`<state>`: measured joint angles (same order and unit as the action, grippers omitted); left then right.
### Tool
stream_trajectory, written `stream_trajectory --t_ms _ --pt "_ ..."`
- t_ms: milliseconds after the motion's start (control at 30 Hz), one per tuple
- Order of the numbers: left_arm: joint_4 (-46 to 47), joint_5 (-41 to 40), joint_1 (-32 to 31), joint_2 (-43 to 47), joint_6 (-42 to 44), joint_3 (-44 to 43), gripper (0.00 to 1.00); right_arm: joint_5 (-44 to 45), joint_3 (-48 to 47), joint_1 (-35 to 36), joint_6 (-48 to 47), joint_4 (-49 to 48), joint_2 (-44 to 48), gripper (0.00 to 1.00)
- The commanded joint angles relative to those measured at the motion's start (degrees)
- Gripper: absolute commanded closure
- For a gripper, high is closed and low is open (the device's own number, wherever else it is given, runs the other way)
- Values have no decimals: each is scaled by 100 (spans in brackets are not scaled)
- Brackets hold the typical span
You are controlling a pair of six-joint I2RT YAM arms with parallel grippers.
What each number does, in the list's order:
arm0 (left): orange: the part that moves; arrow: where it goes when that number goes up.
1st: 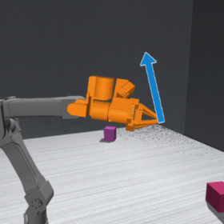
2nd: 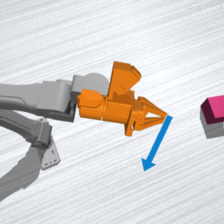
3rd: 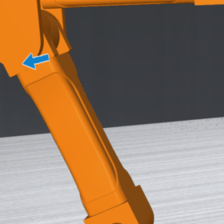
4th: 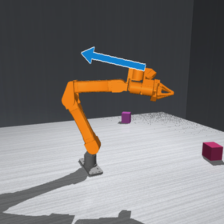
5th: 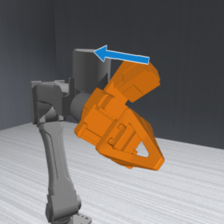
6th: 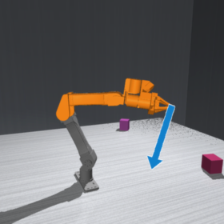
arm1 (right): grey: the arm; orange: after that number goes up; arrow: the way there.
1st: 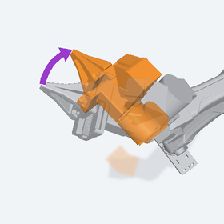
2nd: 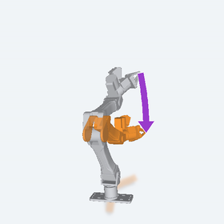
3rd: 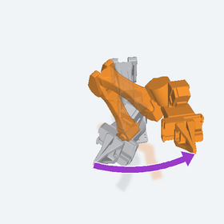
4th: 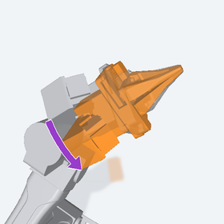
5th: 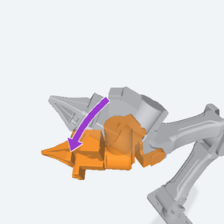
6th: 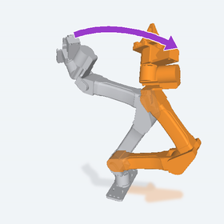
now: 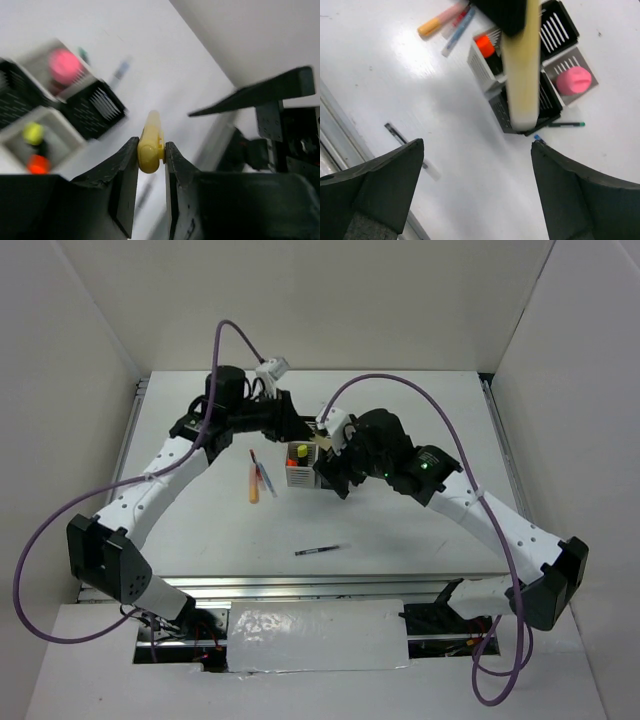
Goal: Sort the stationery into containers
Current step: Place the stationery in the storage box.
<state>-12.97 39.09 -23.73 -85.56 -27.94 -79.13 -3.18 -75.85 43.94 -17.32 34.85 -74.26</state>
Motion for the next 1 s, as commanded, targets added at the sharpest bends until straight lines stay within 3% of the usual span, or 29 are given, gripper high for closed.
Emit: stream_trajectory --t_ms 0,233,367,667,767,800,900,967 --pt "-539 -1522 79 -66 1465 -901 100 125 27 -341 325 -182 245 5" --pt "-953 -2703 228 -1206 2477 -1938 100 -1078 -132 -2282 1248 338 192 5" --pt "-882 -3091 254 -1823 2592 -2281 100 -1334 35 -2854 1389 417 403 5" --pt "-944 -2969 237 -2649 2566 -2660 97 -1510 405 -3436 1451 637 737 5" --pt "-988 -2925 219 -2790 2566 -2748 78 -1580 449 -3445 1495 611 737 5" --pt "-1023 -2907 202 -2808 2583 -2783 66 -1598 449 -3454 1495 602 729 5" --pt "-1049 -2925 184 -2852 2583 -2774 51 -1607 414 -3436 1495 628 694 5" --pt "-1067 -2916 184 -2791 2575 -2722 48 -1607 379 -3436 1495 646 658 5"
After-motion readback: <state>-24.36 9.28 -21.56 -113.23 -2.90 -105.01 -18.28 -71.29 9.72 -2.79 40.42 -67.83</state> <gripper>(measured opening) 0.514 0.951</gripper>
